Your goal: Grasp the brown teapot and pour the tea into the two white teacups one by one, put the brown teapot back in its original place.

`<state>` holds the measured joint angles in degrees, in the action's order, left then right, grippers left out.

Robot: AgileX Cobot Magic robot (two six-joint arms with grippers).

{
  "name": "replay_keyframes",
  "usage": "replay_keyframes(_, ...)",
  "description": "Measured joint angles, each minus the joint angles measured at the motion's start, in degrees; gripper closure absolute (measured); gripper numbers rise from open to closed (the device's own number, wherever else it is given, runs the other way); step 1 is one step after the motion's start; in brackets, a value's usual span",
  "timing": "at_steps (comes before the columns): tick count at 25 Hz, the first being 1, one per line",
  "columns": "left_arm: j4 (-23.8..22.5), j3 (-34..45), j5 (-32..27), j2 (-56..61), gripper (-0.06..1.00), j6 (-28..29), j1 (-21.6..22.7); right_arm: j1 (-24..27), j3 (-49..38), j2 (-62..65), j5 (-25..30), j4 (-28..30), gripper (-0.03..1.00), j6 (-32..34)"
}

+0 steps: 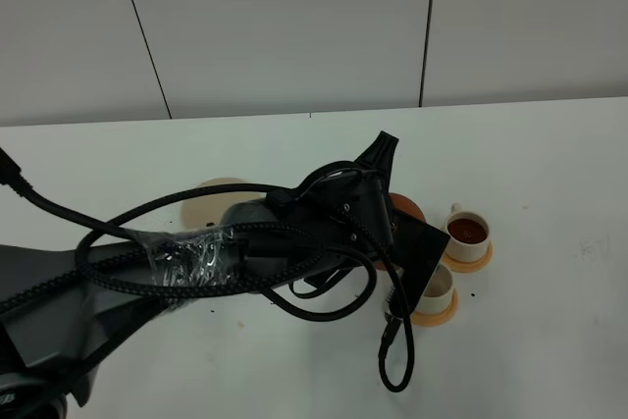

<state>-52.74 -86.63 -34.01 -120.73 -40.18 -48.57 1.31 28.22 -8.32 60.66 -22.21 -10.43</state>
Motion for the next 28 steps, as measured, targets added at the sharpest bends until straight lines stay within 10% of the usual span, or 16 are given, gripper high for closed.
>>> replay_keyframes(28, -3.99, 0.0, -0.22, -0.22, 0.78, -3.37, -0.12, 0.0, 0.0, 0.0, 0.0, 0.0, 0.65, 0.0)
